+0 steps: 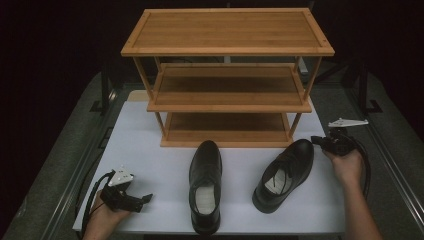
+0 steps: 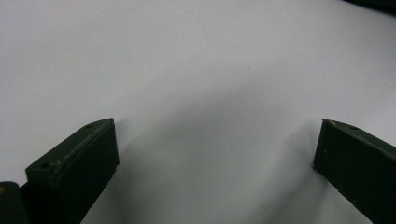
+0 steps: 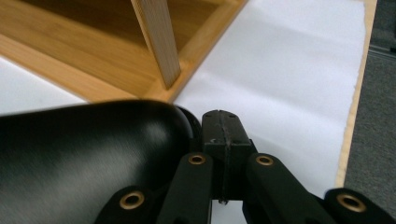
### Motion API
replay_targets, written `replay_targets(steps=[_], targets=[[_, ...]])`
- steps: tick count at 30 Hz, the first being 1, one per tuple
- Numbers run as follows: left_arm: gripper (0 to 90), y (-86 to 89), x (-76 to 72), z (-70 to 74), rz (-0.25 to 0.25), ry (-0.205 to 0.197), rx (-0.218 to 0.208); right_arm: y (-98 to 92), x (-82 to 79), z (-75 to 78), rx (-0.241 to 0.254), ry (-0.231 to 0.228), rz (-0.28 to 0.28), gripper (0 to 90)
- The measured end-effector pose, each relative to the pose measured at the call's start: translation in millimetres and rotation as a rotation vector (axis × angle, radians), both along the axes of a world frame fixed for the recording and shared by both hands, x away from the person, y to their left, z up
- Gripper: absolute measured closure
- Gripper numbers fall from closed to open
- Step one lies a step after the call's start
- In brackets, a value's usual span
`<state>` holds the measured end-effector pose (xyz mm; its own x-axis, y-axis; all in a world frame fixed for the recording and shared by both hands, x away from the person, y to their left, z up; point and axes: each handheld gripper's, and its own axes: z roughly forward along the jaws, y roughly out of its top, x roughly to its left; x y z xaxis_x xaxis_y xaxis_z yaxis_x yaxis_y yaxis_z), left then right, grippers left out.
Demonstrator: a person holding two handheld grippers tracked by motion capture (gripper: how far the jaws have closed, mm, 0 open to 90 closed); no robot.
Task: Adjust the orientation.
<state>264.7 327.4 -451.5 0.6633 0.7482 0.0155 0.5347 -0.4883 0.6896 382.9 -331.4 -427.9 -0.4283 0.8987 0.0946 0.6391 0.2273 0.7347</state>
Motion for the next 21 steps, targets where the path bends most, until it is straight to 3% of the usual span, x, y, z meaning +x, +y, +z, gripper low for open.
replay_targets(steps=[5,15,21], targets=[[0.0,-0.1,0.0,0.0,0.0,-0.001,0.0,0.5,-1.2,-1.8,-0.026,0.02,0.004,90.0],[0.0,-0.1,0.1,-0.2,0.001,-0.001,-0.001,-3.0,-2.0,-8.7,0.051,-0.003,0.037,90.0],[0.0,-0.1,0.1,-0.2,0.001,-0.002,-0.002,11.0,-1.1,-9.2,0.053,-0.01,0.083,90.0]])
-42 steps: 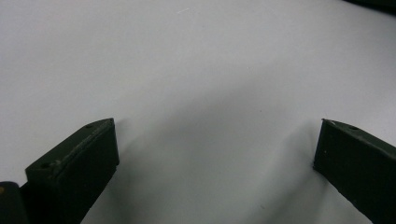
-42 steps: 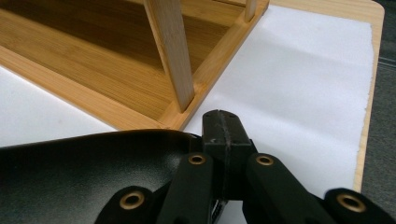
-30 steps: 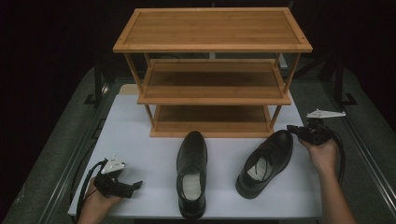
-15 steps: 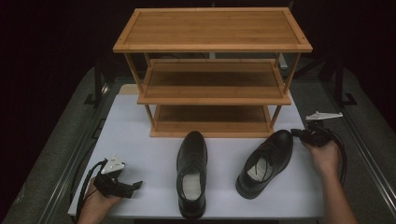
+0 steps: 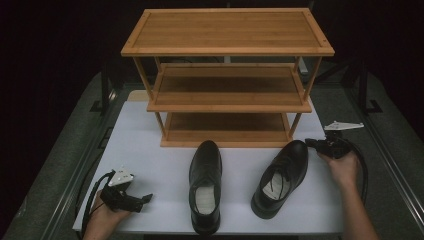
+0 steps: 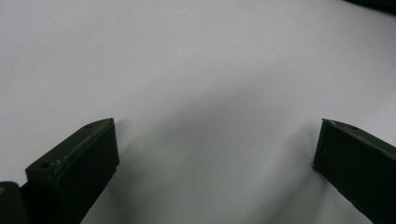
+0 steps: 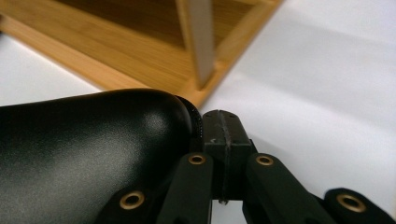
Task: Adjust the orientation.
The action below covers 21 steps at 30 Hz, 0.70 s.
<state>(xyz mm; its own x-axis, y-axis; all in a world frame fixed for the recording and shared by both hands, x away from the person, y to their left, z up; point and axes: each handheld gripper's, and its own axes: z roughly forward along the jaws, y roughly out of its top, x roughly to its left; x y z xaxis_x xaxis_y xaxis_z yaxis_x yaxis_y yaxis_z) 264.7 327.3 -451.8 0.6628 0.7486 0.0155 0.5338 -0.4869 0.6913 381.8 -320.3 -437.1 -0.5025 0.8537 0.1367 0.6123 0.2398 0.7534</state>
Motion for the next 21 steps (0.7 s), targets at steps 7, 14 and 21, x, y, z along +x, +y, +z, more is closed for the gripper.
replay_targets(steps=[7,14,21], targets=[[0.0,0.0,0.0,-0.1,0.0,-0.001,0.0,22.2,-2.1,0.3,-0.008,-0.009,0.066,90.0],[0.0,0.0,0.0,-0.1,0.0,-0.001,0.0,43.7,-2.0,1.5,-0.022,-0.007,0.114,90.0],[0.0,0.0,-0.1,-0.1,0.0,-0.001,-0.001,30.5,-11.6,8.9,-0.002,-0.013,0.111,90.0]])
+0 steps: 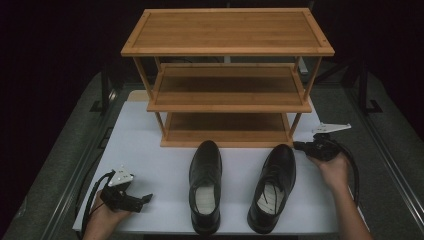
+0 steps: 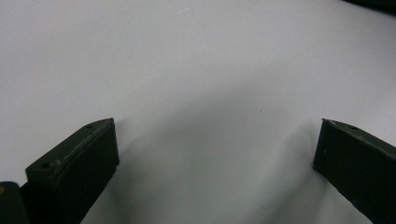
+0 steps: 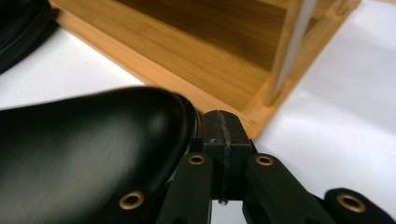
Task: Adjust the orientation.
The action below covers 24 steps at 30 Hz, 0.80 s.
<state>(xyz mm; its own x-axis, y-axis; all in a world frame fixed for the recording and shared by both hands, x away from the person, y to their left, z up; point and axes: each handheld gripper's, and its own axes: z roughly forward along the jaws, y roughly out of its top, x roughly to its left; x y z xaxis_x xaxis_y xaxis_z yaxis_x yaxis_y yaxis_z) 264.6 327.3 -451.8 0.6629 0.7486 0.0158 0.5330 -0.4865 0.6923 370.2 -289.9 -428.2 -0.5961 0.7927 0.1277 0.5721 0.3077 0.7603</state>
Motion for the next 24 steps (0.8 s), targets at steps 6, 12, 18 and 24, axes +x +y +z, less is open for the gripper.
replay_targets(steps=[6,12,18,24], targets=[[0.0,-0.1,0.0,0.0,0.0,0.0,0.001,-14.1,-27.4,6.5,-0.007,-0.019,0.015,90.0],[0.0,0.1,-0.1,0.2,-0.001,0.002,0.003,-13.2,-58.8,-1.1,-0.007,-0.014,0.077,90.0],[0.0,0.0,-0.1,0.2,-0.001,0.002,0.004,-0.5,-83.2,-12.2,-0.004,0.017,0.139,90.0],[0.0,0.0,0.0,0.1,-0.001,0.002,0.003,7.0,-89.3,-19.0,0.012,0.038,0.161,90.0]])
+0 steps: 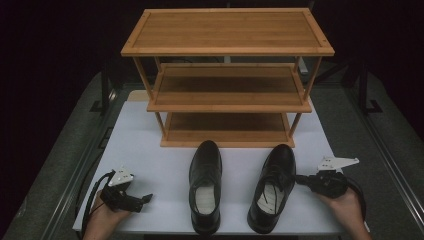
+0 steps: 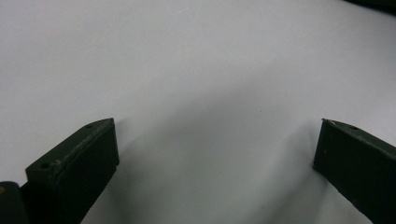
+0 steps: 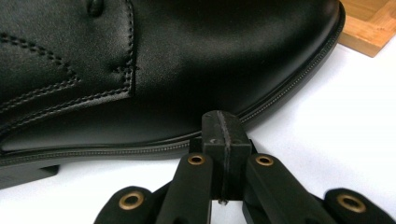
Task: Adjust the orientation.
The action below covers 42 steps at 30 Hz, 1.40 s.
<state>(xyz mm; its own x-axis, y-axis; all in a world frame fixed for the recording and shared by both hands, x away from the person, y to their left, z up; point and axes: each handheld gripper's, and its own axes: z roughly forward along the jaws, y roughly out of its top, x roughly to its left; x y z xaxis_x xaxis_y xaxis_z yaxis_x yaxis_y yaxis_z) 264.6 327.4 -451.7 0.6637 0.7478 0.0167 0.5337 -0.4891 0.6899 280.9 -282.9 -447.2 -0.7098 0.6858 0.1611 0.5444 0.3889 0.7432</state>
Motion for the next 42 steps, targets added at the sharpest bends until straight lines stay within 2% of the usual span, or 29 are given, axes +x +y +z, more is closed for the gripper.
replay_targets(steps=[7,12,21,24,26,28,31,33,37,42], targets=[[0.0,0.0,0.2,0.0,0.001,0.0,0.0,4.0,5.1,-1.0,0.004,-0.002,0.002,90.0],[0.0,0.0,0.3,0.0,0.001,0.001,0.0,20.6,19.3,1.9,-0.031,-0.005,0.029,90.0],[0.0,0.0,0.1,0.0,0.001,0.001,-0.001,41.1,35.3,2.8,-0.036,-0.001,0.06,90.0],[0.0,0.0,0.1,-0.1,0.0,0.0,-0.001,42.6,36.7,3.2,-0.034,-0.002,0.064,90.0],[0.0,0.0,0.0,0.0,0.0,0.0,-0.001,41.1,33.7,4.1,-0.014,0.002,0.076,90.0],[0.0,0.0,0.0,-0.1,0.001,0.0,-0.001,41.3,27.8,5.6,-0.014,-0.002,0.085,90.0],[0.0,0.0,-0.1,0.0,0.0,0.0,0.001,40.2,14.9,8.8,-0.02,-0.007,0.11,90.0],[0.0,0.0,-0.1,0.0,0.0,0.0,0.001,38.8,5.2,9.5,-0.006,-0.018,0.12,90.0],[0.0,0.0,0.0,0.0,0.0,0.0,0.001,37.7,-13.1,3.4,-0.009,-0.003,0.141,90.0],[0.0,0.0,0.1,0.0,0.0,0.0,0.001,41.3,-26.6,0.1,0.011,-0.006,0.178,90.0]])
